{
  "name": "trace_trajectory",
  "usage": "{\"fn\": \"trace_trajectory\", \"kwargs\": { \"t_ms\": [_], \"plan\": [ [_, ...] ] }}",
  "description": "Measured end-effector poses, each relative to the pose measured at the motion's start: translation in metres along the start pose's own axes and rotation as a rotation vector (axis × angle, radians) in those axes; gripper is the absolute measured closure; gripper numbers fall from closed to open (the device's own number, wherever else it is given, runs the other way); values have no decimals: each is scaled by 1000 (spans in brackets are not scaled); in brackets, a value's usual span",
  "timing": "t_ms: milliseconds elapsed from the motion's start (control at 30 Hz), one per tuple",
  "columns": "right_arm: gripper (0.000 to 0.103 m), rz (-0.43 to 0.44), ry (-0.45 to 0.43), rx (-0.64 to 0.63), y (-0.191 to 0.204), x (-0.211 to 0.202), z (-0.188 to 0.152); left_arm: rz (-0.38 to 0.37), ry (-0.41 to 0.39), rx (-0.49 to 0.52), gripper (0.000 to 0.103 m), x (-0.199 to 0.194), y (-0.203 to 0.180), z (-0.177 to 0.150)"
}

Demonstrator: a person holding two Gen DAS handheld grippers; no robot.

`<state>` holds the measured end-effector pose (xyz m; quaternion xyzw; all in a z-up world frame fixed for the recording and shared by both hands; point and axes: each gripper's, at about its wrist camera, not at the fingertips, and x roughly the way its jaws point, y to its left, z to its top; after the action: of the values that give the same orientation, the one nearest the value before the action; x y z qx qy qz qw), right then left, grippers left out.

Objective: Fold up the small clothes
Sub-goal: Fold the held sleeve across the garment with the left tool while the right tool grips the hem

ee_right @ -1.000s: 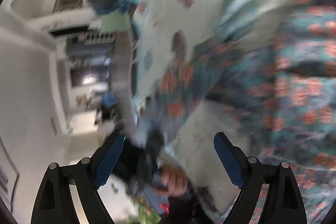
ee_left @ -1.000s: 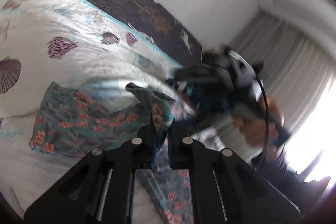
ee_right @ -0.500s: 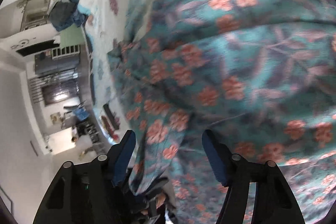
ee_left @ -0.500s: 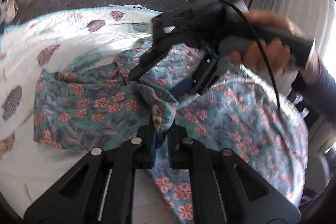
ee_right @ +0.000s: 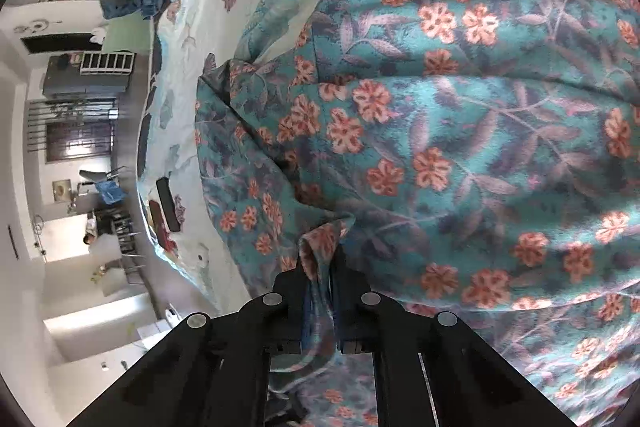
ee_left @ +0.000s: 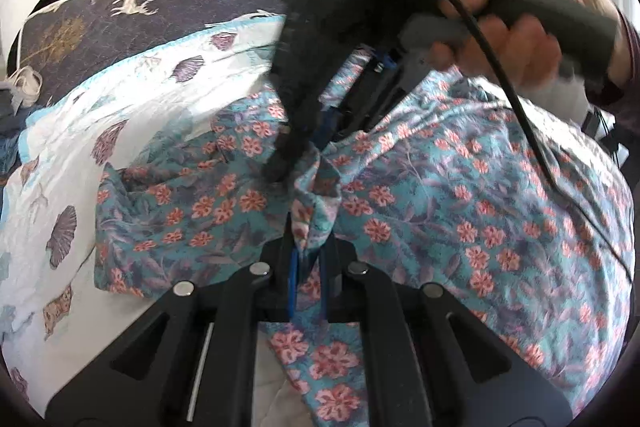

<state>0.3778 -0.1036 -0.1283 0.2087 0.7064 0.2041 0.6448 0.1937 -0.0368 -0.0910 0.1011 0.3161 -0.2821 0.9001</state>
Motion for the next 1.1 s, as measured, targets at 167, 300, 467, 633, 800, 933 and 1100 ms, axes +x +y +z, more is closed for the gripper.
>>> {"fn": "trace_trajectory", "kwargs": {
  "t_ms": [167, 300, 467, 633, 800, 933, 1100],
  "plan": [
    [99, 53, -66, -67, 8, -22, -4, 62, -25, 22, 95, -10, -10, 11],
    [99, 60, -122, -140, 36, -48, -8, 112, -81, 40, 95, -24, -23, 31],
    [99, 71, -208, -200, 63, -90, -10, 72, -135, 31, 83, -34, -41, 65],
    [99, 66, -290, -235, 72, -135, -18, 83, -169, 64, 82, -38, -69, 98],
    [99, 61, -356, -238, 58, -177, -28, -17, -148, 44, 74, -31, -95, 125],
    [99, 51, -399, -217, 39, -205, -34, -44, -163, 83, 78, -24, -124, 138],
    [99, 57, -420, -172, 12, -224, -37, -132, -141, 57, 87, -7, -143, 149]
  ]
}}
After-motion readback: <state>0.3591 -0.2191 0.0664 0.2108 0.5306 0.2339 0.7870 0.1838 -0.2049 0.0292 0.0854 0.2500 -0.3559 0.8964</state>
